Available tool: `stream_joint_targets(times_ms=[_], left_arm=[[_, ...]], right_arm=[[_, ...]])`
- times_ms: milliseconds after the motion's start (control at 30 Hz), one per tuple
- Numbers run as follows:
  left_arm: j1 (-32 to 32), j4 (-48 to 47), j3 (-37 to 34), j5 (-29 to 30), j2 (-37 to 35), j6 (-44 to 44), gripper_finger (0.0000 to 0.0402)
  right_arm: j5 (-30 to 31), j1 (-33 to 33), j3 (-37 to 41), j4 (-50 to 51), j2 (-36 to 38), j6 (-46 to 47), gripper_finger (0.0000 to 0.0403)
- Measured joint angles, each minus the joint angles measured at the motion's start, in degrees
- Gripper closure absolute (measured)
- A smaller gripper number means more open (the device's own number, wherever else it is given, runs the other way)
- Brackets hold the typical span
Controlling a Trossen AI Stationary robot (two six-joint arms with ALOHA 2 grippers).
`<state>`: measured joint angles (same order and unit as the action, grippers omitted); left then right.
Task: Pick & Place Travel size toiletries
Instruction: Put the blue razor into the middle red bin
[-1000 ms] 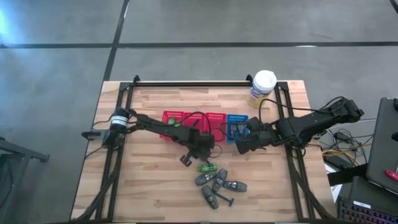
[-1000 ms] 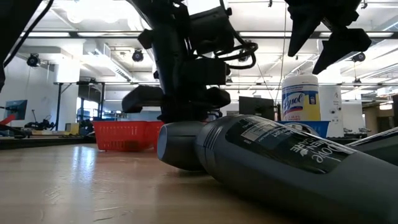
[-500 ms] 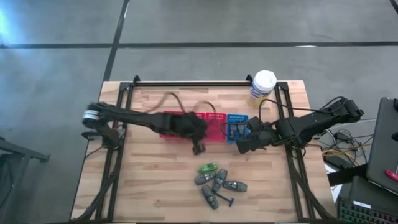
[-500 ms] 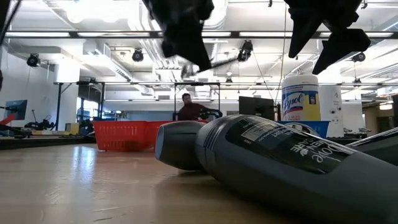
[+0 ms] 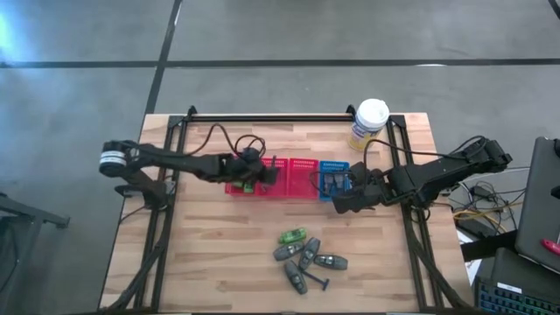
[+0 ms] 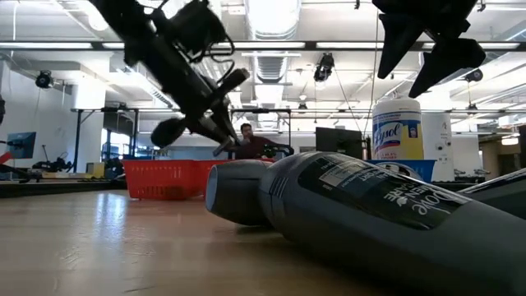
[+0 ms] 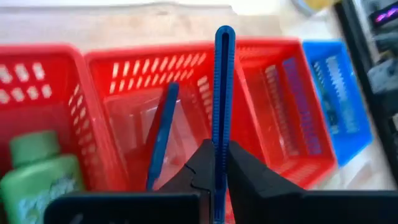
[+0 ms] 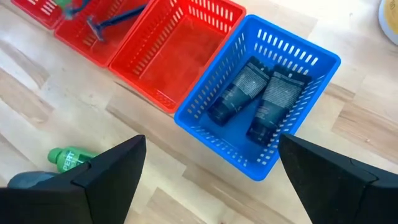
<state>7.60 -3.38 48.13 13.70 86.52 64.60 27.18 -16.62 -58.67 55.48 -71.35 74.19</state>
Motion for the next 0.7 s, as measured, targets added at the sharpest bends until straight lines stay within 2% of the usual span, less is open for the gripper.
stream_joint_targets(times_ms=[167, 533, 700], left_arm=[[0.9, 4.7, -1.7, -1.7, 0.9, -3.5, 0.0365], [1.2, 1.1, -1.3, -4.6, 2.3, -7.8, 0.0260], [0.9, -1.0, 0.2, -5.0, -1.5, -14.7, 0.0232]], right_arm=[[0.0, 0.0, 0.0, -0.1, 0.0, -0.2, 0.0039], [-0.5, 0.0, 0.0, -0.4, 0.0, 0.2, 0.0039], [-4.3, 0.0, 0.0, -1.0, 0.0, 0.4, 0.0039]])
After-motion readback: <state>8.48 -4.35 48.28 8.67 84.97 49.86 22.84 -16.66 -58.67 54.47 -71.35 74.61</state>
